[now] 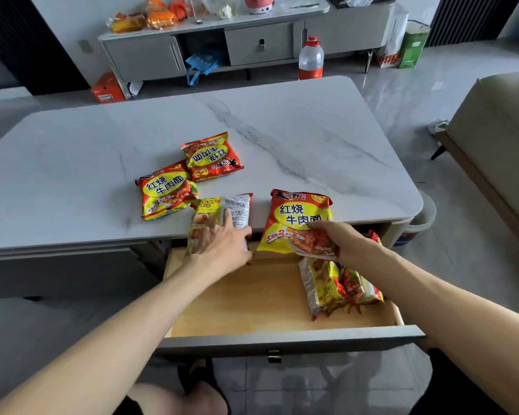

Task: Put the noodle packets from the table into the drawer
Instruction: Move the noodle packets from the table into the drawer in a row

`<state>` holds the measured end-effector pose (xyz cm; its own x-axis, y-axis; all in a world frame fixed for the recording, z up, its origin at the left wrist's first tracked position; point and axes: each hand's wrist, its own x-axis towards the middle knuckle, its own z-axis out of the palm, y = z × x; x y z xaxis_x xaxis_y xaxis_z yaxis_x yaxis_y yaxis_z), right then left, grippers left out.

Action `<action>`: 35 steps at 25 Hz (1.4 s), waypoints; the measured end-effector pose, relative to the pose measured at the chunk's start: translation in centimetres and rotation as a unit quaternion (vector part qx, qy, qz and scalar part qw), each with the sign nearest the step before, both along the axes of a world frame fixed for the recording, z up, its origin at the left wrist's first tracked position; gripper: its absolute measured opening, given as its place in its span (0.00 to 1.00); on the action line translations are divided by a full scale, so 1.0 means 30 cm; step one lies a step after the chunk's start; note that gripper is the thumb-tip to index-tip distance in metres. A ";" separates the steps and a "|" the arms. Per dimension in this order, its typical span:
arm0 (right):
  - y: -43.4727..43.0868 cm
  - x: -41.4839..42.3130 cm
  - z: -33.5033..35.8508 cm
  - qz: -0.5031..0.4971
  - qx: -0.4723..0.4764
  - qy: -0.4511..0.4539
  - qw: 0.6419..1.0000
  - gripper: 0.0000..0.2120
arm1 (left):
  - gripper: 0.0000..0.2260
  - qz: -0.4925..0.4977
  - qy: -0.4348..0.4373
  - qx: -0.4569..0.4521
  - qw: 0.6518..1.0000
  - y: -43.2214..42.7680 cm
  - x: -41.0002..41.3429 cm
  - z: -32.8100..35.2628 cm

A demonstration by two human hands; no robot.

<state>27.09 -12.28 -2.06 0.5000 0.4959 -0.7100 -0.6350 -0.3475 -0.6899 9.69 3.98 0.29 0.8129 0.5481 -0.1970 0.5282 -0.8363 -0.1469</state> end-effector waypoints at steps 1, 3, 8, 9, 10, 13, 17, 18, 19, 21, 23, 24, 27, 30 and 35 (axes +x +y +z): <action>-0.032 0.009 -0.003 0.006 0.005 -0.001 1.000 0.09 | 0.18 -0.003 0.010 0.012 1.000 -0.003 0.025 0.005; -0.101 0.035 -0.001 0.027 0.014 -0.002 1.000 0.07 | 0.15 -0.005 0.030 0.045 0.999 -0.008 0.073 0.010; -0.242 0.098 0.024 0.114 -0.007 -0.014 0.993 0.12 | 0.32 0.028 0.074 0.111 0.991 -0.022 0.147 -0.007; -0.257 0.095 0.029 0.128 -0.004 -0.011 0.992 0.12 | 0.33 0.038 0.079 0.119 0.989 -0.022 0.156 -0.007; -0.268 0.086 0.029 0.144 -0.003 -0.009 0.990 0.12 | 0.34 0.046 0.086 0.124 0.988 -0.022 0.164 -0.007; -0.279 0.030 -0.004 0.172 -0.031 -0.039 0.984 0.16 | 0.33 0.051 0.109 0.125 0.985 -0.012 0.179 -0.007; -0.230 -0.076 -0.068 0.213 -0.131 -0.238 0.938 0.36 | 0.32 0.046 0.117 0.139 0.982 0.000 0.174 -0.009; -0.205 -0.103 -0.084 0.227 -0.130 -0.295 0.919 0.40 | 0.32 0.041 0.121 0.148 0.981 0.001 0.169 -0.012; -0.180 -0.128 -0.099 0.239 -0.124 -0.346 0.899 0.43 | 0.32 0.034 0.125 0.153 0.980 0.000 0.164 -0.011; -0.139 -0.166 -0.134 0.268 -0.133 -0.444 0.845 0.45 | 0.28 0.027 0.126 0.152 0.980 0.003 0.150 0.005; -0.111 -0.185 -0.157 0.293 -0.173 -0.515 0.787 0.46 | 0.22 0.019 0.107 0.140 0.984 0.013 0.134 0.051; -0.100 -0.188 -0.168 0.304 -0.190 -0.530 0.768 0.45 | 0.20 0.012 0.087 0.133 0.987 0.026 0.120 0.077; -0.088 -0.193 -0.202 0.333 -0.232 -0.559 0.723 0.42 | 0.16 0.034 -0.026 0.046 0.998 0.089 0.074 0.180; -0.082 -0.181 -0.229 0.343 -0.248 -0.568 0.705 0.38 | 0.21 0.090 -0.123 -0.142 0.978 0.128 0.027 0.300; -0.076 -0.174 -0.264 0.396 -0.268 -0.563 0.674 0.34 | 0.25 0.042 -0.207 -0.343 0.915 0.023 -0.052 0.258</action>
